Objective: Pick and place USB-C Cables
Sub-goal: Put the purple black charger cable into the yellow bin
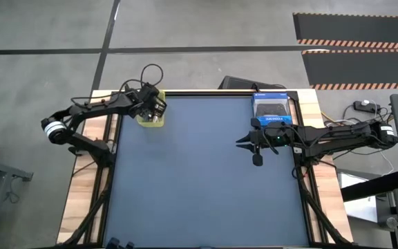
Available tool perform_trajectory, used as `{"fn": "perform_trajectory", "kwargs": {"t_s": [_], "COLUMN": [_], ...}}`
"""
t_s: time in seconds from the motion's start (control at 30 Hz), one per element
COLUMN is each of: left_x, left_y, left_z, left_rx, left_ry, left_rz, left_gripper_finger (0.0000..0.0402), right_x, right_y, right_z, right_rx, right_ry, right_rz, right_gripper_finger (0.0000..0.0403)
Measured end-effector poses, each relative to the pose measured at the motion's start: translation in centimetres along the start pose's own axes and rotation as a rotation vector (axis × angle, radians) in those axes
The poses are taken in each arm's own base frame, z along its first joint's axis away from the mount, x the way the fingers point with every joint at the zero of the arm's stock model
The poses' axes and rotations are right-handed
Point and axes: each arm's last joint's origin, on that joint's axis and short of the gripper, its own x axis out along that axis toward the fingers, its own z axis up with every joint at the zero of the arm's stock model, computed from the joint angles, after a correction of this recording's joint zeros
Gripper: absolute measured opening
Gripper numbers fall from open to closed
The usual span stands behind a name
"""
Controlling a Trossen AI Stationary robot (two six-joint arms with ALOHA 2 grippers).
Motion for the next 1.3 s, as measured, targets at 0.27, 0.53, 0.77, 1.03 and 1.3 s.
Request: {"fn": "perform_trajectory", "kwargs": {"t_s": [0.27,0.53,0.77,1.03,1.3], "left_x": [0.1,1.6,2.8,3.4,3.5], "left_y": [0.1,-0.4,-1.0,-1.2,-1.2], "left_z": [0.1,-0.5,-0.6,-0.6,-0.6], "left_rx": [-0.005,0.022,0.044,0.045,0.044], "left_ry": [-0.004,0.049,0.053,0.055,0.055], "left_rz": [-0.005,-0.001,0.000,0.003,0.004], "left_gripper_finger": [0.0026,0.0026,0.0026,0.0027,0.0043], "right_x": [0.0,0.0,0.0,0.0,0.0], "right_y": [0.0,0.0,0.0,0.0,0.0], "right_z": [0.0,0.0,0.0,0.0,0.0], "right_rx": [0.000,0.000,0.000,0.000,0.000], "right_ry": [0.000,0.001,0.001,0.001,0.001], "right_rz": [0.000,0.000,0.000,0.000,0.000], "right_gripper_finger": [0.0057,0.0057,0.0057,0.0057,0.0057]}}
